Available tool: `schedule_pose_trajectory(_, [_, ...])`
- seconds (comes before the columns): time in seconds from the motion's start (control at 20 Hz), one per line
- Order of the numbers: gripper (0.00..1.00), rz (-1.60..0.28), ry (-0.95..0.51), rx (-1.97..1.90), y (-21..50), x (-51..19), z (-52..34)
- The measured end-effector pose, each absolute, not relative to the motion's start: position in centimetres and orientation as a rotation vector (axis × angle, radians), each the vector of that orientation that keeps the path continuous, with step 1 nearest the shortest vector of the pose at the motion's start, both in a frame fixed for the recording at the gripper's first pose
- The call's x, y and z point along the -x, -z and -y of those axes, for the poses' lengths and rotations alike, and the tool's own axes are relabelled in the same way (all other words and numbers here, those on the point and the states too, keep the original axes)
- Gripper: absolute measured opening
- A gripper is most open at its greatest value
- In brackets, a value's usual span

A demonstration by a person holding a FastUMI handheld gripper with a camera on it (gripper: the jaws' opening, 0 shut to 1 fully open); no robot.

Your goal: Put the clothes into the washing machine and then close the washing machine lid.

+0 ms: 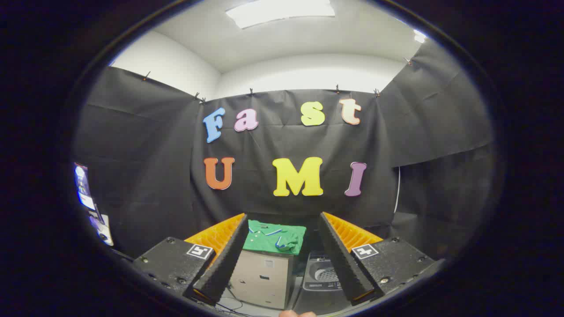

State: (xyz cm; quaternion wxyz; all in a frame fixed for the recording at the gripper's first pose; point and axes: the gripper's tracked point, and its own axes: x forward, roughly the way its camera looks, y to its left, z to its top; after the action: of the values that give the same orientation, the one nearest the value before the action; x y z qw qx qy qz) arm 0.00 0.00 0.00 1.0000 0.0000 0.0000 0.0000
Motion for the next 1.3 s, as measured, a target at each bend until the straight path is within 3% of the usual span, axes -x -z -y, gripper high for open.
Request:
schedule_pose_trajectory(0.75, [0.99, -0.017, 0.053, 0.017, 0.5, 0.0, 0.0])
schedule_pose_trajectory(1.3, [1.00, -0.292, 0.053, -0.018, 5.6, -8.0, -5.6])
